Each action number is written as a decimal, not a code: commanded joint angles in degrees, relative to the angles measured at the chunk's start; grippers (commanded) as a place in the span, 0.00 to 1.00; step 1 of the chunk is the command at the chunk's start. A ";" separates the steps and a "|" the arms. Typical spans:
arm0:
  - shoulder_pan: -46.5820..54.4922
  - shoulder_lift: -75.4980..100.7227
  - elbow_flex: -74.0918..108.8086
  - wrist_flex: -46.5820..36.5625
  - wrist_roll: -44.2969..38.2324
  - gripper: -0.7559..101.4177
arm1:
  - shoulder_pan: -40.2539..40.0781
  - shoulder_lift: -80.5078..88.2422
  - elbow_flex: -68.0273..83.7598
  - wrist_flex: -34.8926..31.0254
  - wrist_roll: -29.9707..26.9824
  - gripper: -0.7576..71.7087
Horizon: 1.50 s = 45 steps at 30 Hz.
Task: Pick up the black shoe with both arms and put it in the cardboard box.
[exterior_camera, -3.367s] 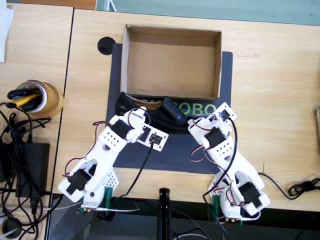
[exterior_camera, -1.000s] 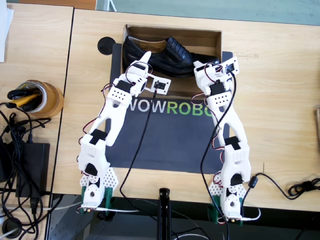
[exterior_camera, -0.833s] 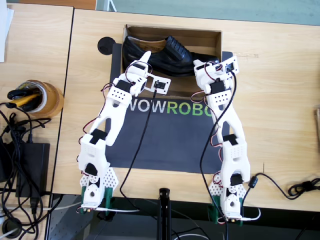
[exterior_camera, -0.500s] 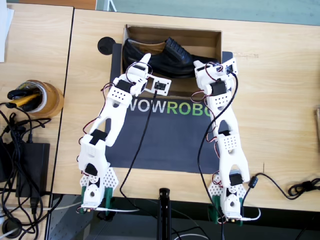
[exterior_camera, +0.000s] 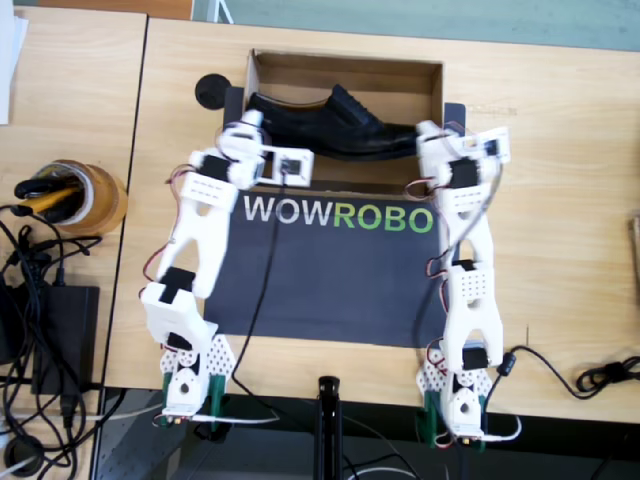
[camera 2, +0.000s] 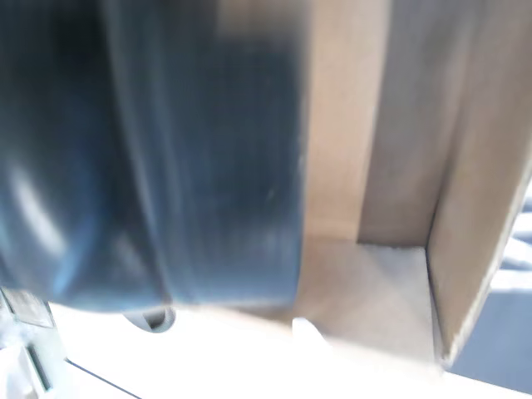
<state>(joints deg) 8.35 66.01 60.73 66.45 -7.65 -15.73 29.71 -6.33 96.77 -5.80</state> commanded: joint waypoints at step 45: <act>-3.34 52.29 2.46 29.44 3.43 0.01 | 2.55 72.16 45.53 0.97 0.00 0.01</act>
<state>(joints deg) 5.98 112.32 61.96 94.75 -3.69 -14.85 94.57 36.39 96.77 -5.54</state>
